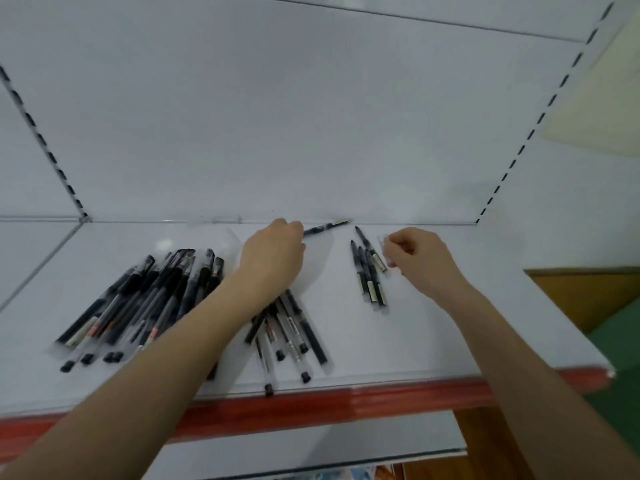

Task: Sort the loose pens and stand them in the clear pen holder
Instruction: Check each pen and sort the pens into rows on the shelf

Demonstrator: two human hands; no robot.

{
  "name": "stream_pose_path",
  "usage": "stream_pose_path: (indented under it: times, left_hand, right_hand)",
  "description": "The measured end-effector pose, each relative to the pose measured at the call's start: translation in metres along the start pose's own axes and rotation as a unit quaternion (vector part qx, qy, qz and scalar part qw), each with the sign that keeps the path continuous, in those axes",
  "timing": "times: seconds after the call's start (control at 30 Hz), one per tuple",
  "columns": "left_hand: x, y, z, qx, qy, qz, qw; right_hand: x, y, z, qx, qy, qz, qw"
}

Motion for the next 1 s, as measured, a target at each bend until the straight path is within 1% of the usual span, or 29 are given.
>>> stream_pose_path:
  times: [0.1,0.23,0.33,0.47,0.57,0.63,0.7,0.8,0.83,0.93,1.0]
  left_hand:
    - [0.009,0.042,0.014,0.043,0.030,-0.016,0.998]
    - [0.020,0.078,0.022,0.047,0.038,-0.062,0.996]
    - [0.022,0.087,0.026,0.053,0.039,-0.070,0.995]
    - [0.025,0.089,0.027,0.080,0.020,-0.098,0.992]
    - [0.022,0.083,0.023,0.101,-0.031,-0.107,0.989]
    - [0.014,0.073,0.020,0.115,-0.069,-0.098,0.986]
    - [0.002,0.062,0.013,0.119,-0.134,-0.078,0.981]
    - [-0.015,0.044,-0.003,0.122,-0.264,-0.042,0.956]
    - [-0.019,0.039,-0.008,0.123,-0.284,-0.024,0.951]
    - [-0.031,0.021,-0.018,0.111,-0.271,0.045,0.955]
    - [-0.039,0.006,-0.021,0.121,-0.231,0.099,0.960]
  right_hand:
    - [-0.004,-0.008,0.011,0.010,0.016,-0.002,1.000]
    - [-0.005,-0.016,0.022,0.016,0.038,-0.008,0.999]
    - [-0.006,-0.020,0.027,0.021,0.050,-0.006,0.999]
    - [-0.006,-0.020,0.031,0.024,0.039,-0.001,0.999]
    - [-0.006,-0.017,0.028,0.021,0.054,0.002,0.998]
    - [-0.007,-0.016,0.024,0.016,0.077,0.004,0.997]
    - [-0.008,-0.014,0.018,0.011,0.093,0.006,0.996]
    - [-0.008,-0.011,0.004,-0.005,0.128,0.012,0.992]
    - [-0.007,-0.011,-0.001,-0.010,0.140,0.013,0.990]
    - [-0.002,-0.010,-0.020,-0.036,0.188,-0.001,0.981]
    - [0.003,-0.012,-0.035,-0.057,0.239,-0.025,0.969]
Point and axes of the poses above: each hand's wrist, its own y-axis towards the middle knuckle, its own x-axis out of the palm, z = x × y, the point moved 6 cm from there along y, towards the middle knuckle, and after that the axes turned 12 degrees about -z, right-handed, at the moved point
